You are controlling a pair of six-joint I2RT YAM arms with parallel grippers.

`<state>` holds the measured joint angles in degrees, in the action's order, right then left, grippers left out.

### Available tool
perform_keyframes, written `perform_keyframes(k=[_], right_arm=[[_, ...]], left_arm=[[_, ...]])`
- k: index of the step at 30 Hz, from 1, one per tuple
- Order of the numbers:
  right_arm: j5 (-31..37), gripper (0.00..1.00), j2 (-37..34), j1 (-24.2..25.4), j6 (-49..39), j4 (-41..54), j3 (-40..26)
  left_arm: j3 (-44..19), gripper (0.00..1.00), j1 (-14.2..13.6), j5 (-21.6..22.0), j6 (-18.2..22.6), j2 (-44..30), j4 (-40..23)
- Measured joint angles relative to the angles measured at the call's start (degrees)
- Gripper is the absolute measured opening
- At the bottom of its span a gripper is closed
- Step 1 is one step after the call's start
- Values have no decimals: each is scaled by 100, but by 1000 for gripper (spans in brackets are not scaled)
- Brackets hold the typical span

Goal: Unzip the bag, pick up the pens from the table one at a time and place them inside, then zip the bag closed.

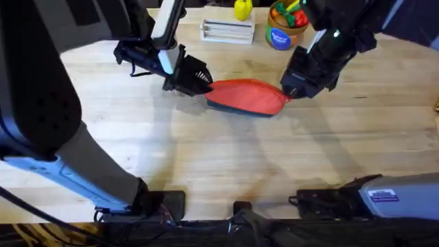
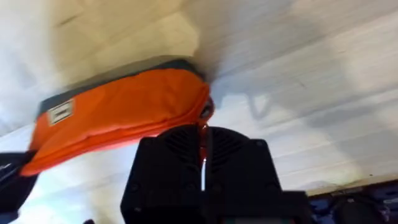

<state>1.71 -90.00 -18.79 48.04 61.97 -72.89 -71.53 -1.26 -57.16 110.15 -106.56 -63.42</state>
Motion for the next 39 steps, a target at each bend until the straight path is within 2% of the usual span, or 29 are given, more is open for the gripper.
perform_keyframes(k=[9, 14, 15, 21, 23, 24, 27, 28, 30, 33, 39], right_arm=[[104, 34, 135, 0, 614, -525, 790], [104, 34, 138, 0, 641, -507, 772], [111, 94, 138, 2, 673, -465, 743], [609, 945, 105, 122, 408, -208, 588], [722, 993, 94, 125, 271, -217, 448], [772, 996, 94, 125, 204, -216, 360], [859, 996, 94, 125, 48, -213, 56], [880, 997, 96, 125, -9, -205, -62], [907, 998, 98, 125, -108, -156, -291], [941, 998, 271, 125, -580, 21, -784], [945, 998, 844, 125, -1483, 21, -1095]], left_arm=[[0, 42, 0, -3, 0, 0, -107], [0, 42, 0, 2, 1, 0, -87], [0, 42, 0, 9, 1, 0, -89], [0, 42, 110, 286, 0, 0, -83], [0, 42, 135, 303, 0, 0, -83], [0, 83, 145, 308, 14, 0, -80], [-2, 526, 146, 279, 3, 2, -89], [-2, 701, 146, 279, 4, 0, -89], [-2, 950, 146, 276, -17, 1, -89], [-7, 992, 146, 277, -17, 2, -89], [-9, 993, 152, 279, -17, 1, -23]])
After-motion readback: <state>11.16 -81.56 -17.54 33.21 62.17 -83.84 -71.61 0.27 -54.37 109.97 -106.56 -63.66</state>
